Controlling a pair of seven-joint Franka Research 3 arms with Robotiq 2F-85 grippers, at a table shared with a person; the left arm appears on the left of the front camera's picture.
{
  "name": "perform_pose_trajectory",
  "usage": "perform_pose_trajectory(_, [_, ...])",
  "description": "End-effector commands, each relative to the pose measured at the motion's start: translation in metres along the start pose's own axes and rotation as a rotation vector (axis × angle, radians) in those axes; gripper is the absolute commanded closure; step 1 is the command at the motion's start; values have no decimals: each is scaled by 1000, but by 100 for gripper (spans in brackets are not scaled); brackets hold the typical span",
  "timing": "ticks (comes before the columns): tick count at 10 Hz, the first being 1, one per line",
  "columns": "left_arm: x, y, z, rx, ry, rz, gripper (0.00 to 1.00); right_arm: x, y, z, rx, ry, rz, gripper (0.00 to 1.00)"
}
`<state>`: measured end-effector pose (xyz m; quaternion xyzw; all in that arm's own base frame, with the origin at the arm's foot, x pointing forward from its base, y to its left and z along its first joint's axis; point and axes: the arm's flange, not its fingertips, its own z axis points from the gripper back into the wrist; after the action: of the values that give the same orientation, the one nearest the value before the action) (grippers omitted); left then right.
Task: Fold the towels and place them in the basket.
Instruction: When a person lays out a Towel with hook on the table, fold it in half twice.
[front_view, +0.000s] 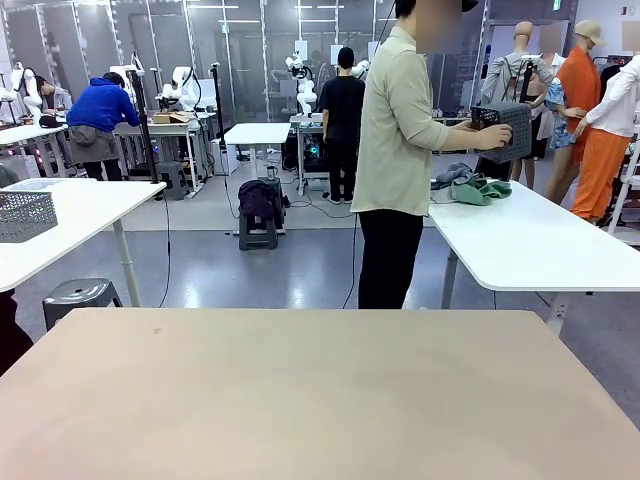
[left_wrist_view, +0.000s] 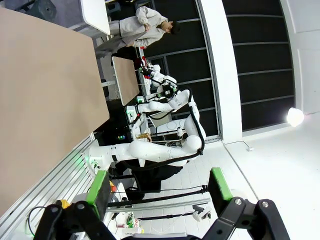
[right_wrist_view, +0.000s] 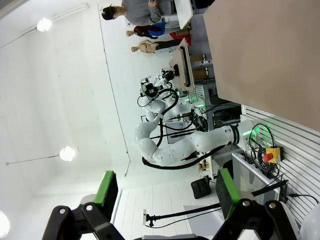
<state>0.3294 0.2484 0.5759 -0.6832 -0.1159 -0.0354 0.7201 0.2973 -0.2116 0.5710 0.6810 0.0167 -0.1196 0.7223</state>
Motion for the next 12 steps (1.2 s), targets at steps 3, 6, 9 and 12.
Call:
perform_pose_trajectory(3, [4, -3, -1, -4, 37, 11, 0, 6, -9, 6, 17, 25, 12, 0])
perform_pose_trajectory(6, [6, -1, -1, -10, 47, 24, 0, 6, -9, 3, 13, 5, -14, 0])
perform_pose_trajectory(9, [6, 1, -11, -8, 31, -1, 0, 6, -9, 3, 13, 5, -14, 0])
perform_pose_trajectory(12, [6, 1, -11, -8, 31, -1, 0, 6, -9, 3, 13, 5, -14, 0])
